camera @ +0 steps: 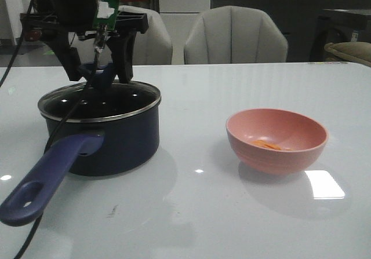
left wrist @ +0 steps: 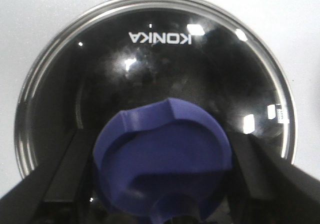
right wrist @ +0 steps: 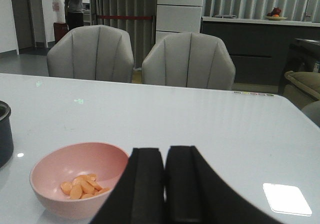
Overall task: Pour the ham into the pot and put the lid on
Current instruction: 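Lower the left gripper onto the purple lid knob and grasp it, then lift the glass lid with the left gripper and set it beside the pot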
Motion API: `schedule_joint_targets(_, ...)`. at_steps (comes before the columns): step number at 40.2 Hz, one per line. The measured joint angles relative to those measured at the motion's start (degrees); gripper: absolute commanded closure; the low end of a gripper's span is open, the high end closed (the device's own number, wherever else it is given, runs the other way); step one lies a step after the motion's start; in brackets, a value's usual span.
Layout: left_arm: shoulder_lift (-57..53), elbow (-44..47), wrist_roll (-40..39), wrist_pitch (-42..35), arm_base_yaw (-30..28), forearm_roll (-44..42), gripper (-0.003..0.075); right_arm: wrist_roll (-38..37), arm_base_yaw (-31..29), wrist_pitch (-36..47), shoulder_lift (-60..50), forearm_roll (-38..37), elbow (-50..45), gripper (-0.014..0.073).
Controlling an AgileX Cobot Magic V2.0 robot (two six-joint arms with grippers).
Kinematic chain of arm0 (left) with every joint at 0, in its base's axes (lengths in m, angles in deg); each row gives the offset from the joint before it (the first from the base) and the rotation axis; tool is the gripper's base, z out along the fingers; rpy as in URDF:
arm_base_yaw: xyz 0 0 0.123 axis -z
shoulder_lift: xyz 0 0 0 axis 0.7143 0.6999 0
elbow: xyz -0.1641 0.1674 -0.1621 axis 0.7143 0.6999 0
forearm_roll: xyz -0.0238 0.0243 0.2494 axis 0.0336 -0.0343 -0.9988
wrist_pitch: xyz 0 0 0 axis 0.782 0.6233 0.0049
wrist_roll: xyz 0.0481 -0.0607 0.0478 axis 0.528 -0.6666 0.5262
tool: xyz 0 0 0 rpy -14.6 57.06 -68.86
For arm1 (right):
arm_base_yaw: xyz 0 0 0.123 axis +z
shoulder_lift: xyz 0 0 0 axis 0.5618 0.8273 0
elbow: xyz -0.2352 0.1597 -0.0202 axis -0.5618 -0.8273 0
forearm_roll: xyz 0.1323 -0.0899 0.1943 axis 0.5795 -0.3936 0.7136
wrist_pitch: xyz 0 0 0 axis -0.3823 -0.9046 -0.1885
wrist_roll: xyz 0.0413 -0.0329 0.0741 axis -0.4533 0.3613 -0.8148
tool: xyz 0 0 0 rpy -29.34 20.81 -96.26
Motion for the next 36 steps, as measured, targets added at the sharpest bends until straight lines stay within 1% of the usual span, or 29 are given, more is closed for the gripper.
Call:
schedule_joint_targets(12,0.0,-0.1,0.0,0.0,0.0,0.0,0.0391,0.0,0.0,0.0,0.0,0.0,0.0,0.0432)
schedule_joint_targets(24,-1.3,-2.3,0.0,1.3,0.0,0.1,0.0391,0.0,0.0,0.0,0.0,0.0,0.0,0.0432)
schedule_joint_targets(30,-4.1,-2.7,0.0,2.3,-0.1,-1.8,0.0391,0.0,0.0,0.0,0.0,0.0,0.0,0.0432)
schedule_joint_targets(36,-7.1,-2.7,1.1,5.7,-2.5,-5.8,0.0391,0.0,0.0,0.0,0.0,0.0,0.0,0.0432)
